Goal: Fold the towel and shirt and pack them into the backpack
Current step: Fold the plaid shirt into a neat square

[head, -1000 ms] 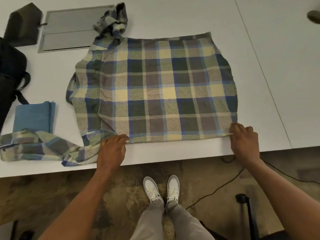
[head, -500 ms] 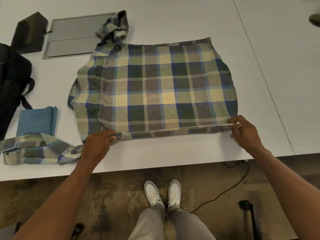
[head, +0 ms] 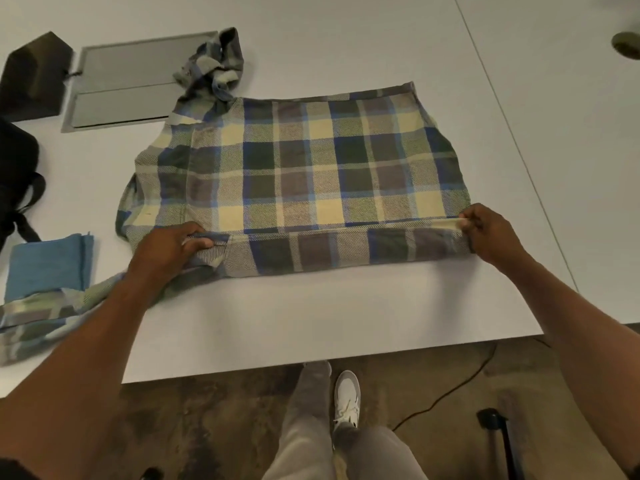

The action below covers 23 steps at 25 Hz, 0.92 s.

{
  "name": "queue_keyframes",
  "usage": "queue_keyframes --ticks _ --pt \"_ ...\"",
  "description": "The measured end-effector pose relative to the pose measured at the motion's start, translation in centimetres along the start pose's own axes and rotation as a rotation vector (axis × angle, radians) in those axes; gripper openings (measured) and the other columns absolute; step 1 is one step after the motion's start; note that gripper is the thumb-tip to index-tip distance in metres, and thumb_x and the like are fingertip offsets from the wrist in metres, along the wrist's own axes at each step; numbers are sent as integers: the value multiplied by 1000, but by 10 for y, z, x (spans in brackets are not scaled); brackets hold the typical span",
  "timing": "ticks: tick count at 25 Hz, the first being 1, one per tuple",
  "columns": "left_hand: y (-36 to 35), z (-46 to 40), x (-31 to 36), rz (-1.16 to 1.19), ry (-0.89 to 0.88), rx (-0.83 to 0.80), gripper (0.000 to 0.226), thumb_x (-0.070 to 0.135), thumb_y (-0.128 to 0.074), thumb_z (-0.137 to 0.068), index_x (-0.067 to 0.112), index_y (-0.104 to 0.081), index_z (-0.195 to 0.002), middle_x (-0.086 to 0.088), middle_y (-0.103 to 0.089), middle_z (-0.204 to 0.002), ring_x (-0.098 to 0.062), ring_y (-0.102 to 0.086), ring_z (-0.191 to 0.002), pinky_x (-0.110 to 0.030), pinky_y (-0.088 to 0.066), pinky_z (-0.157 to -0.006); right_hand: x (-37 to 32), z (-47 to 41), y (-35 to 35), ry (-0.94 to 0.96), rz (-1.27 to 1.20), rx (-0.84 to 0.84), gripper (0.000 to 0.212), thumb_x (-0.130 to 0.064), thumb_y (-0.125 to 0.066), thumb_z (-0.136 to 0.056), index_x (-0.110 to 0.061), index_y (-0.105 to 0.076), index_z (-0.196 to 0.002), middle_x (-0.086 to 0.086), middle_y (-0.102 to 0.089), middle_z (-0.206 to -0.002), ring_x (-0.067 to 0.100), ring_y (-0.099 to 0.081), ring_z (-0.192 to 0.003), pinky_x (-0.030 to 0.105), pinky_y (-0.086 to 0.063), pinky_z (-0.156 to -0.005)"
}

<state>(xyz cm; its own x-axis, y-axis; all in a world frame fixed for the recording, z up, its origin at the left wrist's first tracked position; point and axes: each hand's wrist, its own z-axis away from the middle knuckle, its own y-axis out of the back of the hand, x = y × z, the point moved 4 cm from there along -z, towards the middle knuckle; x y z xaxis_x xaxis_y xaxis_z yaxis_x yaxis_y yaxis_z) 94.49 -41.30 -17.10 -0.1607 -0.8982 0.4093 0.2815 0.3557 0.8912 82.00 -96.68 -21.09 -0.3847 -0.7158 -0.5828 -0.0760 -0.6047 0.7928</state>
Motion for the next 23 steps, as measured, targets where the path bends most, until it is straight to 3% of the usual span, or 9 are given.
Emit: queue_keyframes --ticks 4,8,12,18,21,23 --pt "9 -42 -5 -2 -5 21 19 39 -69 -89 22 -68 -96 -8 -71 -89 -29 -62 -83 -38 -48 -72 -16 -41 -6 -45 38 31 14 -12 -50 -97 -2 -59 -102 13 -61 -91 31 -54 -81 31 -40 -71" --pt "16 -81 -4 -17 -34 23 20 38 -70 -89 20 -71 -98 -10 -72 -93 -30 -64 -86 -40 -50 -74 -26 -69 -10 -87 71 47 23 -23 -42 -95 -5 -57 -99 20 -66 -99 32 -56 -81 32 -40 -73" --pt "17 -118 -3 -78 -94 22 23 41 -64 -92 21 -72 -102 -10 -73 -99 -32 -65 -90 -41 -50 -75 -30 -85 -12 -139 167 69 14 -16 -46 -99 -8 -56 -104 20 -64 -101 38 -61 -89 33 -40 -72" --pt "0 -151 -11 -133 -24 -28 24 37 -63 -94 20 -71 -108 -11 -72 -102 -26 -60 -85 -34 -40 -70 -47 -101 -13 -176 240 150 21 -21 -51 -99 -6 -57 -112 21 -66 -108 42 -63 -99 35 -44 -77" --pt "-6 -153 -12 -164 2 -53 29 29 -65 -91 19 -65 -119 -12 -68 -116 -32 -62 -100 -43 -48 -84 -55 -104 -15 -108 357 307 25 -17 -51 -93 -5 -56 -114 21 -63 -113 42 -59 -100 40 -46 -79" --pt "-11 -143 10 -259 12 62 51 10 -63 -84 15 -52 -134 -15 -56 -133 -38 -53 -119 -54 -41 -99 -68 -98 -28 6 371 364 30 -14 -50 -89 -8 -55 -118 17 -59 -117 37 -55 -102 42 -45 -84"
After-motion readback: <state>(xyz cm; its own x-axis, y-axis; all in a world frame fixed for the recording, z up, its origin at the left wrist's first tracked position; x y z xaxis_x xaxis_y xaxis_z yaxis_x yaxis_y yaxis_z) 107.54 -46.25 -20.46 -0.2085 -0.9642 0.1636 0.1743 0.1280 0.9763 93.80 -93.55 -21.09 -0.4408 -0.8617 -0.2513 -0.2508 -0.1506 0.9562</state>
